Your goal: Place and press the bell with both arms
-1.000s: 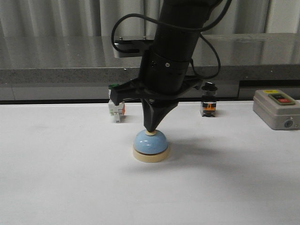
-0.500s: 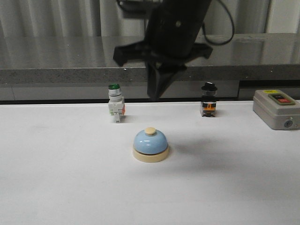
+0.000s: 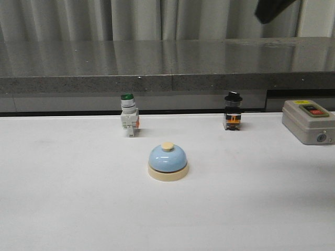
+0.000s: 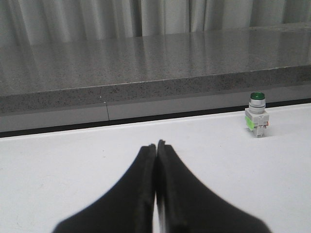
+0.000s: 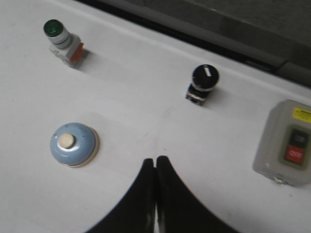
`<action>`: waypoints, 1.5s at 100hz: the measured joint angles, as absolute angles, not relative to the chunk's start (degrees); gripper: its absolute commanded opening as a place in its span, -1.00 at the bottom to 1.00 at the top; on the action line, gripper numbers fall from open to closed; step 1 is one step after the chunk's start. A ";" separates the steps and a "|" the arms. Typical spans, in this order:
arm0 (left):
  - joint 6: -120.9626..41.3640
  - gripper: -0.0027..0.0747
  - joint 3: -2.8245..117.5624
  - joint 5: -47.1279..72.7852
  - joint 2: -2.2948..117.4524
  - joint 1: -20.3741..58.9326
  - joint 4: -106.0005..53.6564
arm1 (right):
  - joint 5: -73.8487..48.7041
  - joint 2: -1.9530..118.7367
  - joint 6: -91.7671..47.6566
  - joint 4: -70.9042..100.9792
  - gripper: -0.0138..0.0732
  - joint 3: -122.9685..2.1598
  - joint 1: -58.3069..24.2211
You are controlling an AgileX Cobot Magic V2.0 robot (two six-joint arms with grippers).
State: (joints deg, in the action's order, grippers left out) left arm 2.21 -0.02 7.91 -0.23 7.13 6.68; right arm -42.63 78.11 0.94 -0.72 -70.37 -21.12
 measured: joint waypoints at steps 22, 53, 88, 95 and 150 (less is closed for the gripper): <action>2.21 -0.98 -0.02 7.91 -0.23 7.13 6.68 | -35.91 61.55 0.94 -1.04 -0.82 -54.78 -14.28; 2.21 -0.98 -0.02 7.91 -0.23 7.13 6.68 | -31.23 37.55 1.06 -1.07 -0.82 -36.69 -9.89; 2.21 -0.98 -0.02 7.91 -0.23 7.13 6.68 | -31.36 22.72 1.06 -1.07 -0.82 -31.51 -9.89; 2.21 -0.98 -0.02 7.91 -0.23 7.13 6.68 | -31.36 22.48 1.06 -1.07 -0.82 -31.51 -9.89; 2.21 -0.98 -0.02 7.91 -0.23 7.13 6.68 | -31.36 22.48 1.06 -1.18 -0.82 -31.43 -9.89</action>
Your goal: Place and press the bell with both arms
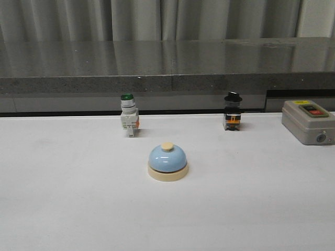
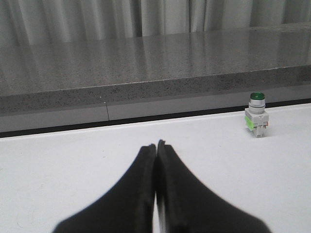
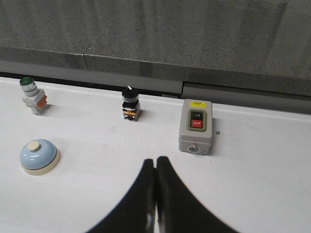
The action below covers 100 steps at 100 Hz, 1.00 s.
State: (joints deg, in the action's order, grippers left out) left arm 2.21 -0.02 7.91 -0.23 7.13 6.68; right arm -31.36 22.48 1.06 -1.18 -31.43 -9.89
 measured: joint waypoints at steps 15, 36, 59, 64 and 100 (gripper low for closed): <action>2.21 -0.98 -0.02 7.91 -0.23 7.13 6.68 | -28.07 20.27 1.06 -1.95 -0.82 -28.18 -9.89; 2.21 -0.98 -0.02 7.91 -0.23 7.13 6.68 | -20.84 12.43 1.06 -2.97 -0.82 -17.66 -9.77; 2.21 -0.98 -0.02 7.91 -0.23 7.13 6.68 | -16.68 2.79 1.69 -3.01 -0.82 -7.28 -7.16; 2.21 -0.98 -0.02 7.91 -0.23 7.13 6.68 | -16.01 1.06 1.78 -3.01 -0.82 -5.70 -6.87; 2.21 -0.98 -0.02 7.81 -0.23 7.13 6.68 | -8.97 -0.59 1.78 -1.81 -0.82 1.40 -6.76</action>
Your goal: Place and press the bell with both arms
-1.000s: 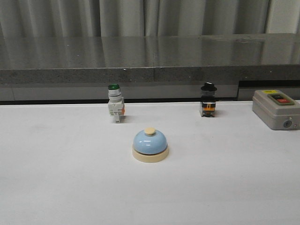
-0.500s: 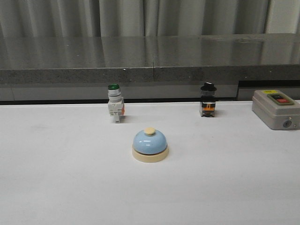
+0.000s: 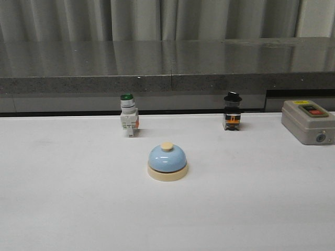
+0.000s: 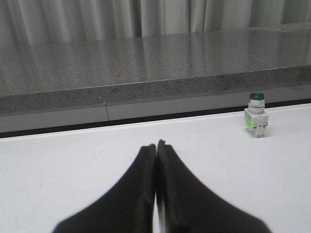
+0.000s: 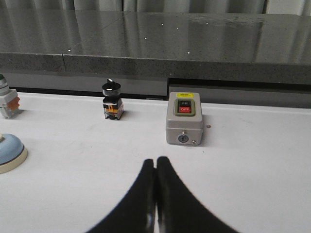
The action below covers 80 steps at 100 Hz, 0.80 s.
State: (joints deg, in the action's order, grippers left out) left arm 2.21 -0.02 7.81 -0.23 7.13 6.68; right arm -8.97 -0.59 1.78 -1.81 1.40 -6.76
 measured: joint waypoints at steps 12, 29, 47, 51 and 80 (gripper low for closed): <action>2.21 -0.98 -0.02 7.81 -0.23 7.13 6.68 | -7.41 -0.59 1.78 -1.58 -0.82 1.62 -6.76; 2.21 -0.98 -0.02 7.81 -0.23 7.13 6.68 | -7.02 -0.59 1.78 -1.58 -0.82 1.62 -6.76; 2.21 -0.98 -0.02 7.81 -0.23 7.13 6.68 | -7.02 -0.59 1.78 -1.58 -0.82 1.62 -6.76; 2.21 -0.98 -0.02 7.81 -0.23 7.13 6.68 | -7.02 -0.59 1.78 -1.58 -0.82 1.62 -6.76; 2.21 -0.98 -0.02 7.81 -0.23 7.13 6.68 | -7.02 -0.59 1.78 -1.58 -0.82 1.62 -6.76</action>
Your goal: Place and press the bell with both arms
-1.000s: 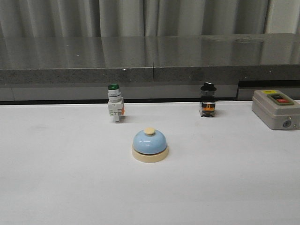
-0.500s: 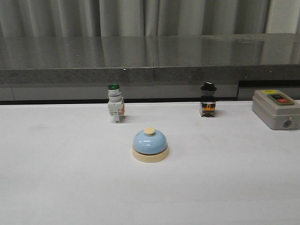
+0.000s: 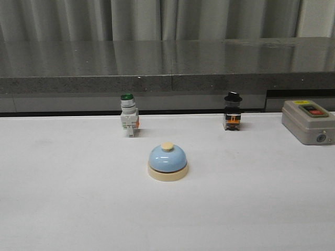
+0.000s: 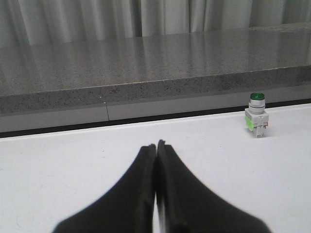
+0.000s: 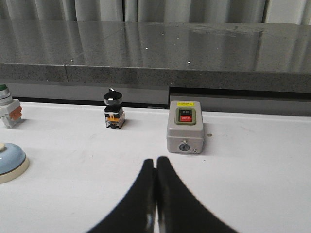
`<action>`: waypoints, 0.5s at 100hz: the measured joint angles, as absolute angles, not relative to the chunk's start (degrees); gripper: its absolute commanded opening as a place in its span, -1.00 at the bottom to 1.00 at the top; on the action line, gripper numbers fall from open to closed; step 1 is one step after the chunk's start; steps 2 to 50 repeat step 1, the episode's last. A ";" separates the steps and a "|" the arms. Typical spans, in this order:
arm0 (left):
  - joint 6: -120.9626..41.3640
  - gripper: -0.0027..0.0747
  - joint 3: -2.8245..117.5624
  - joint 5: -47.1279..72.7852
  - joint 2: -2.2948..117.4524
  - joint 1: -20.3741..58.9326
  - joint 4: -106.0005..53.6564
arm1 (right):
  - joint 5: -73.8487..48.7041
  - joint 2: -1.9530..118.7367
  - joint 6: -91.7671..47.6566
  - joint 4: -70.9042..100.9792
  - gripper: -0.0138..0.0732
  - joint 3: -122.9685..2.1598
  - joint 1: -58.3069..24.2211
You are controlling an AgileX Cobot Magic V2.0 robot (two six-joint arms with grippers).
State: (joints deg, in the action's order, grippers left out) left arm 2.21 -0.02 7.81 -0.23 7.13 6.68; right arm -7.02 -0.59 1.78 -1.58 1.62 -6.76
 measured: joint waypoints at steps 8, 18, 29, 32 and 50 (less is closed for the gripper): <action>2.21 -0.98 -0.02 7.81 -0.23 7.13 6.68 | -7.02 -0.59 1.78 -1.58 -0.82 1.62 -6.76; 2.21 -0.98 -0.02 7.81 -0.23 7.13 6.68 | -7.02 -0.59 1.78 -1.58 -0.82 1.62 -6.76; 2.21 -0.98 -0.02 7.81 -0.23 7.13 6.68 | -7.02 -0.59 1.78 -1.58 -0.82 1.62 -6.76; 2.21 -0.98 -0.02 7.81 -0.23 7.13 6.68 | -7.02 -0.59 1.78 -1.58 -0.82 1.62 -6.76; 2.21 -0.98 -0.02 7.81 -0.23 7.13 6.68 | -7.02 -0.59 1.78 -1.58 -0.82 1.62 -6.76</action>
